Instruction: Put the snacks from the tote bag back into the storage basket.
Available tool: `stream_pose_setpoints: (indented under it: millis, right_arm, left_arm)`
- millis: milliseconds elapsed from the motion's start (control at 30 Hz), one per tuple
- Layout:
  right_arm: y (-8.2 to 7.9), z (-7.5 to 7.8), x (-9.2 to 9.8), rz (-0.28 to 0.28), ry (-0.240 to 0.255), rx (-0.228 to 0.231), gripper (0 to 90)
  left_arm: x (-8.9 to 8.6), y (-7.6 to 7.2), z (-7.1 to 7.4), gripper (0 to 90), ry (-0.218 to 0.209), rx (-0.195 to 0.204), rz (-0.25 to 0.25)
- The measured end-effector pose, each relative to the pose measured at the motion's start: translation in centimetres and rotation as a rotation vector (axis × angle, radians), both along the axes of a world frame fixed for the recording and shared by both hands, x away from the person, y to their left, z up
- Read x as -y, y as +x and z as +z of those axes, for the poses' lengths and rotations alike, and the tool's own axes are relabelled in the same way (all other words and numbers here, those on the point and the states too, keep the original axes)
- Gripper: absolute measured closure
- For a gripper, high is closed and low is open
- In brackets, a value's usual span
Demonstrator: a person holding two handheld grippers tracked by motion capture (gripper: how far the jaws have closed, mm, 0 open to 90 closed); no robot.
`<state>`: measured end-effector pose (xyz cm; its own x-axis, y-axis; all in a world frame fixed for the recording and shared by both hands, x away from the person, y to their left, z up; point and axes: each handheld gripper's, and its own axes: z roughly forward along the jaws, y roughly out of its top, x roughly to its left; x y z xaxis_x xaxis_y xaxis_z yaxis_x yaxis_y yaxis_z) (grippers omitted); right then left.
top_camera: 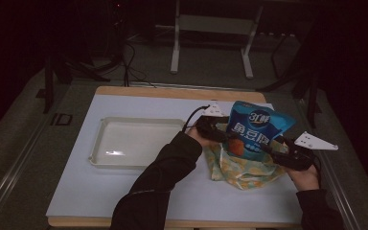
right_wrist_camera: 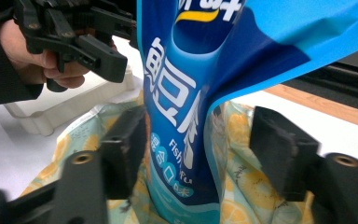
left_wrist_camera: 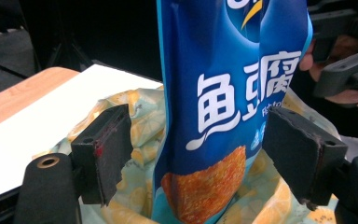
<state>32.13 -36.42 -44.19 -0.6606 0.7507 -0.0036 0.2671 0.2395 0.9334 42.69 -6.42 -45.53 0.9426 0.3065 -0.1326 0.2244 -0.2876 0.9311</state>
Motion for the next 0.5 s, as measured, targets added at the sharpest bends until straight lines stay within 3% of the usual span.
stream_pose_setpoints:
  millis: [67,200,367,500]
  right_arm:
    - [0.32,-0.19,-0.08,-0.001,-0.007,-0.02,47.5]
    - [0.61,-0.41,-0.19,-0.004,-0.018,-0.032,54.2]
    - [0.75,-0.69,-0.76,-0.004,-0.052,-0.041,65.1]
    - [0.93,-0.69,-0.77,-0.021,-0.045,-0.045,72.7]
  left_arm:
    - [0.2,-0.03,-0.07,39.7,0.007,0.001,-0.014]
    - [0.65,-0.07,-0.35,43.5,0.027,0.017,-0.001]
    - [0.88,-0.12,-0.45,55.5,0.041,0.047,0.024]
    - [0.88,-0.03,-0.43,61.0,0.037,0.034,0.03]
